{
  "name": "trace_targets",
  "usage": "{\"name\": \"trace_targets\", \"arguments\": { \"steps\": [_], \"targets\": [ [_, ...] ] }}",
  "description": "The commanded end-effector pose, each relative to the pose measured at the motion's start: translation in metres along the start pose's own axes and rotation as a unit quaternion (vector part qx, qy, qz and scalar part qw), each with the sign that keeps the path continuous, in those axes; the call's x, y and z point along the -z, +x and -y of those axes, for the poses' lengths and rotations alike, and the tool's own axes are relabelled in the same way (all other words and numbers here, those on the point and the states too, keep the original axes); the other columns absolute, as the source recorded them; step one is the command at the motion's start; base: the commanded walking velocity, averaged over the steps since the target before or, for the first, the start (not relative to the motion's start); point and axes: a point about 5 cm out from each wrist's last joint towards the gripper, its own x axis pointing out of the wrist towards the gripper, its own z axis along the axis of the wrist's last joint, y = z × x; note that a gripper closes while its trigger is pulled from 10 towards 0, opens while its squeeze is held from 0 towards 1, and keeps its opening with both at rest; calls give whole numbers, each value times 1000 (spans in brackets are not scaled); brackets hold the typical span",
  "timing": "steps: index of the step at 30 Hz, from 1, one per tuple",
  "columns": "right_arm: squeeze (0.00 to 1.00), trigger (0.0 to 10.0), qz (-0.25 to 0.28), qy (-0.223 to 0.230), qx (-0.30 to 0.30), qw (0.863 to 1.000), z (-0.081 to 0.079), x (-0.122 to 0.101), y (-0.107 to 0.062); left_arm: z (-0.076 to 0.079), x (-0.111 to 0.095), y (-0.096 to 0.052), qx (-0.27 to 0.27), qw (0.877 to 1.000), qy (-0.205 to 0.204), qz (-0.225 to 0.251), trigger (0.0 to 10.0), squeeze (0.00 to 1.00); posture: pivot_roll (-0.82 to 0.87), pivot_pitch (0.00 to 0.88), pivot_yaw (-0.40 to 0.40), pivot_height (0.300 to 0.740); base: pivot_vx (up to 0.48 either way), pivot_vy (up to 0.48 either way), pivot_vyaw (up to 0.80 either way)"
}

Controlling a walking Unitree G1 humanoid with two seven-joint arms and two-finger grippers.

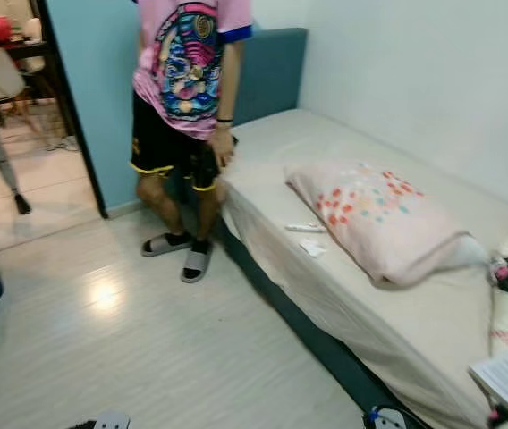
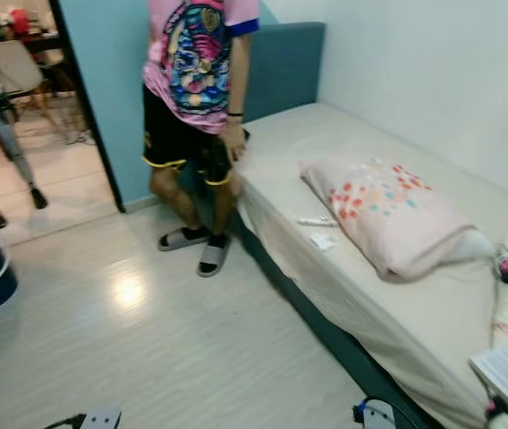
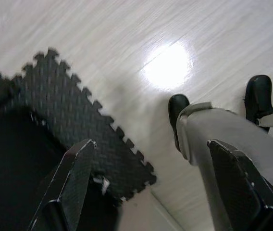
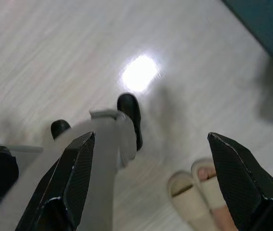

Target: Clean up the room

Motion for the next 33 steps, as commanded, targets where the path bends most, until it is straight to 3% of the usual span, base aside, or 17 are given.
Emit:
{"name": "trace_targets", "arguments": {
  "steps": [1, 6, 10, 17, 26, 33],
  "targets": [
    [0, 10000, -25, -5, 19, 1000, -2, 8, 0, -15, 4, -2, -38, 998, -57, 9, 10000, 0, 39, 48, -73, 740, 0, 0, -744],
    [0, 10000, -22, -27, 51, 998, 20, 11, -4, -15, 4, -2, -42, 998, -44, 5, 10000, 0, 18, 41, -76, 740, 0, 0, -567],
    [0, 10000, -25, -38, 53, 998, 22, 11, -4, -16, 3, -2, -46, 998, -34, 3, 10000, 0, 16, 34, -73, 740, 0, 0, 0],
    [0, 10000, -16, -34, 45, 998, 19, 7, -3, -15, 3, -2, -54, 998, -29, 5, 10000, 0, 30, 18, -74, 740, 0, 0, 0],
    [0, 10000, 24, -42, 28, 998, 0, -25, 1, -17, 2, -2, -79, 996, -28, 9, 10000, 0, 39, 13, -80, 740, 0, 0, 0],
    [0, 10000, 27, -41, 9, 999, -2, -25, 2, -16, 2, -2, -77, 997, -24, 5, 10000, 0, 33, 19, -69, 740, 0, 0, 0]
  ]
}}
